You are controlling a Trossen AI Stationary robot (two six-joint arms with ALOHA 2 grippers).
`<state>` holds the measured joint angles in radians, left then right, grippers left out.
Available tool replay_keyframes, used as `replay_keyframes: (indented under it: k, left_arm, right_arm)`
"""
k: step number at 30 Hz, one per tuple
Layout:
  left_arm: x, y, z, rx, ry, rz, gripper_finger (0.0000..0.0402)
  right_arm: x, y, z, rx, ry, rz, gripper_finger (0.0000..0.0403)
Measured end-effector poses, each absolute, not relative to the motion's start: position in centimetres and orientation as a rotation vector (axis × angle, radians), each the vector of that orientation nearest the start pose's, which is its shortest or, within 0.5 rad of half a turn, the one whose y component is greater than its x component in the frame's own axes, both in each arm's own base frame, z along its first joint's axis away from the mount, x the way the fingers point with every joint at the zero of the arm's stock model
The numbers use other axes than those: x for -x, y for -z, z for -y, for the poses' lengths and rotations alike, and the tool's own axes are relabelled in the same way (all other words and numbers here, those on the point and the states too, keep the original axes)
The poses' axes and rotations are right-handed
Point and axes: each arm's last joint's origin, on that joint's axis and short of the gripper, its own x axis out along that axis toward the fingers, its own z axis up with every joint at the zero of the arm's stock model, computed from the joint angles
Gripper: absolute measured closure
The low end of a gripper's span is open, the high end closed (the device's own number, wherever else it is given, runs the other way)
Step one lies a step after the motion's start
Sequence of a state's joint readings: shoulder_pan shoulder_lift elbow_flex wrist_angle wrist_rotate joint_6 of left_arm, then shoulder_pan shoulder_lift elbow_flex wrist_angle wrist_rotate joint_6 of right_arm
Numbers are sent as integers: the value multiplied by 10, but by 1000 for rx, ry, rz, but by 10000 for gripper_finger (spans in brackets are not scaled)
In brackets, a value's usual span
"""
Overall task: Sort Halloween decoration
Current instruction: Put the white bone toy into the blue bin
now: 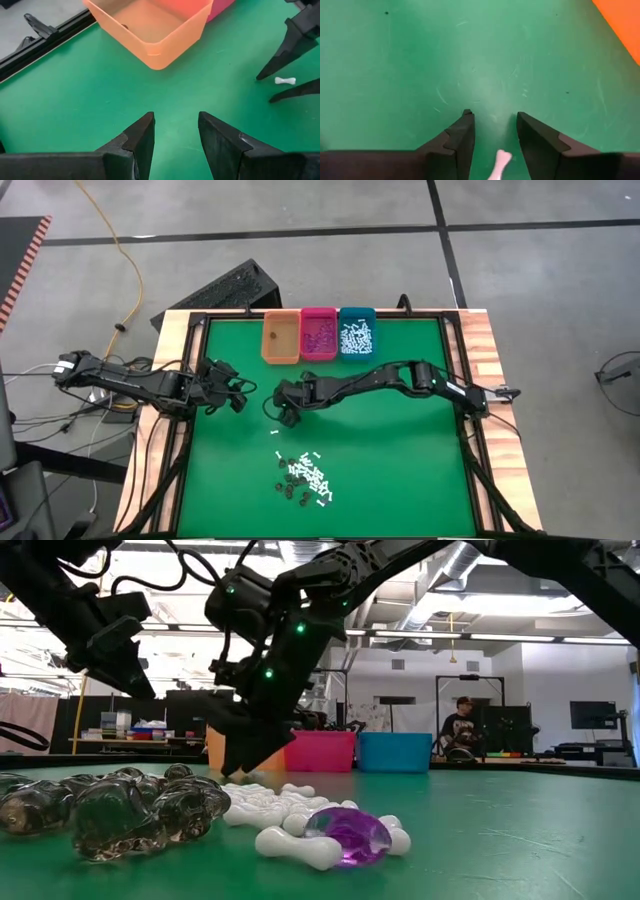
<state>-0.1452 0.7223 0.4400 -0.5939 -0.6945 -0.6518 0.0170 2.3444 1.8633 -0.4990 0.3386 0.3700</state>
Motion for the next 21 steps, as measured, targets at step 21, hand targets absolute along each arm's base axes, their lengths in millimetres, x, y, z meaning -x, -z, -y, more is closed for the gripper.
replay_keyframes:
  k: [21]
  left_arm:
    - [-133,-198,1,239,-726,-614,258]
  right_arm:
    - [-495,-186,-9,-38,376,-884,248]
